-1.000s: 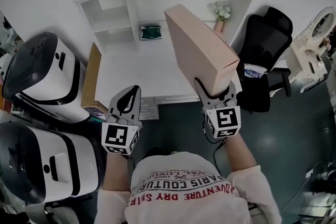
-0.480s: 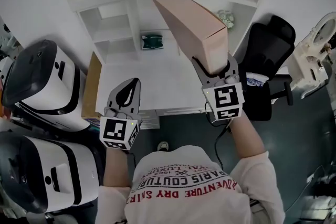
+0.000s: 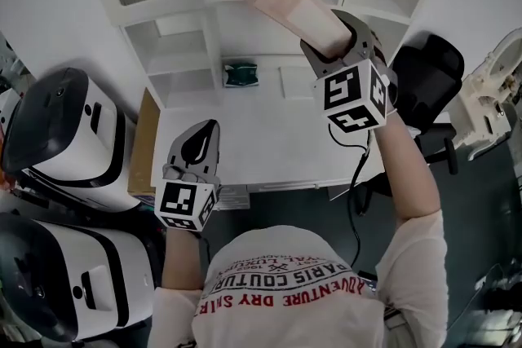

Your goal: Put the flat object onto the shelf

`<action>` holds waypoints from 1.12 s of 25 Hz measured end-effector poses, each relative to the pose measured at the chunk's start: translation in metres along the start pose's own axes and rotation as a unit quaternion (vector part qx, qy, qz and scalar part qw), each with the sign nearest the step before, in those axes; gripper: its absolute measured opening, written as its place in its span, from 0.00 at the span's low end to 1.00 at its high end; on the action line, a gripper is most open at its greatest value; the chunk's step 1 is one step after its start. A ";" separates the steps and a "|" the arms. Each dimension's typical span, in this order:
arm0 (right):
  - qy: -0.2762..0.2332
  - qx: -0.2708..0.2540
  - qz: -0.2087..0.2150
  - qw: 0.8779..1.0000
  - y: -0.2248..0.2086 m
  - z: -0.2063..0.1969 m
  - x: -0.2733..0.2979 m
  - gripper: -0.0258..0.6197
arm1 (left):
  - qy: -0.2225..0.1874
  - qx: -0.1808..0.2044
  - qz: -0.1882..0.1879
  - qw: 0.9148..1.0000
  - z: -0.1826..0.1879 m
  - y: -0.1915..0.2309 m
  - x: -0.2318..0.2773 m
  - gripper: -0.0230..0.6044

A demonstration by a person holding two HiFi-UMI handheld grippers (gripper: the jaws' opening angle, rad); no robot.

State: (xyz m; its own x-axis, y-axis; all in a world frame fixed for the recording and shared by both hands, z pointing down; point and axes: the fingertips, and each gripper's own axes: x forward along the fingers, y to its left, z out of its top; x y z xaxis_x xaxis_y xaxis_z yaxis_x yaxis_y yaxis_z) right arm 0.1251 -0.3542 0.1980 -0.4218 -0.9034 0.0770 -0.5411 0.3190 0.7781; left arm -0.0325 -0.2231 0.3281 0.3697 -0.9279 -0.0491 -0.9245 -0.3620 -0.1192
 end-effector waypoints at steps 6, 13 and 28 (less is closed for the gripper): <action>0.040 -0.200 -0.049 0.978 -0.013 0.014 0.041 0.50 | 0.011 0.007 -0.002 1.000 -0.009 0.012 0.010 0.06; 0.067 -0.264 -0.038 0.961 -0.004 0.004 0.098 0.50 | 0.012 0.012 0.008 1.000 -0.013 0.039 0.018 0.06; 0.102 -0.329 -0.019 0.939 0.025 -0.017 0.177 0.53 | 0.016 0.015 0.002 1.000 -0.026 0.090 0.049 0.06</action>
State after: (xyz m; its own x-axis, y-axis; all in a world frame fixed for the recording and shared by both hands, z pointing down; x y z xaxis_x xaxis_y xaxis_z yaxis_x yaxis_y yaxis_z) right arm 0.0497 -0.5108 0.2414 -0.2266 -0.9681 0.1071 0.0410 0.1004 0.9941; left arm -0.1002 -0.3038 0.3411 0.3625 -0.9318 -0.0184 -0.9225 -0.3559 -0.1492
